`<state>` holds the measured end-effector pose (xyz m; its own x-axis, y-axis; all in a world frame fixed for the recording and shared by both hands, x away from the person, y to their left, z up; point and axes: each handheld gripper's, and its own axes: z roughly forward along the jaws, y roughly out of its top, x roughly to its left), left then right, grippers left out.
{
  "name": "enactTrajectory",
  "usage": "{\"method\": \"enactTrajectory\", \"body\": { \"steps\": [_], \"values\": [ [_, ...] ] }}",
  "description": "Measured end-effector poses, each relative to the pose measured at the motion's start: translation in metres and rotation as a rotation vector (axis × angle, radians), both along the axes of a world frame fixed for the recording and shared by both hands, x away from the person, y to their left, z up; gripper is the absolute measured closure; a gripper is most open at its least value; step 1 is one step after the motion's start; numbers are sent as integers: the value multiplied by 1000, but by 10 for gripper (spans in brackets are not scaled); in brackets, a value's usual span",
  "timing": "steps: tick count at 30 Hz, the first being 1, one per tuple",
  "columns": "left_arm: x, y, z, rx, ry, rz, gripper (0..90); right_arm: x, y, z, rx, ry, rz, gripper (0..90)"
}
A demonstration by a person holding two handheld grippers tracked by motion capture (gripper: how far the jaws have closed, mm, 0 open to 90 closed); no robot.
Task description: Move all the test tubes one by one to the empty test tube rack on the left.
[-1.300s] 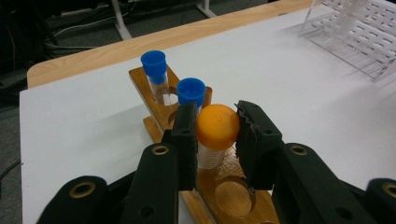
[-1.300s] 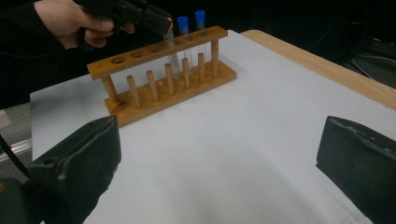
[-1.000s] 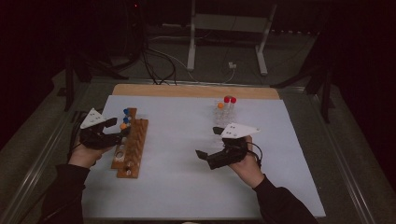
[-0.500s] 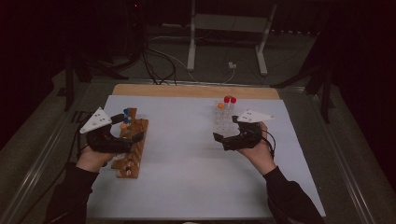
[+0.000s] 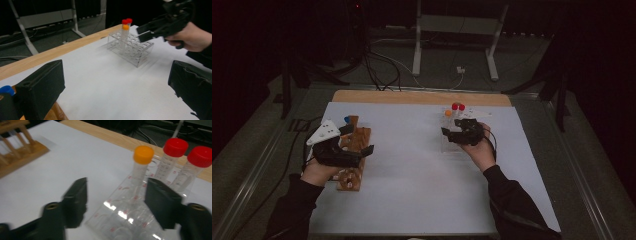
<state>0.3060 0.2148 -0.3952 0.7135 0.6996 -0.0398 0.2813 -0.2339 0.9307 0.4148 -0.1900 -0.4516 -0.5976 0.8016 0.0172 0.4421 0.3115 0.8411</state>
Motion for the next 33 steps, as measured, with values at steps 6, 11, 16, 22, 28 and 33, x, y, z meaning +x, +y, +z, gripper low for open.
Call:
{"method": "enactTrajectory", "body": {
  "steps": [6,11,16,22,28,33],
  "values": [
    [-1,-3,0,8,4,-11,16,20,-2,-2,-24,21,-37,531],
    [-1,-3,-1,14,2,-10,16,32,-2,-4,-17,42,-23,594],
    [3,-1,-3,21,19,8,16,40,0,-8,-38,65,-18,639],
    [4,1,-4,17,27,11,16,46,3,-13,-60,72,-27,710],
    [3,-1,-4,21,25,1,16,46,5,-11,-64,59,-22,749],
    [3,-2,-4,22,26,-7,16,41,3,0,-55,25,-20,750]
  ]
}}
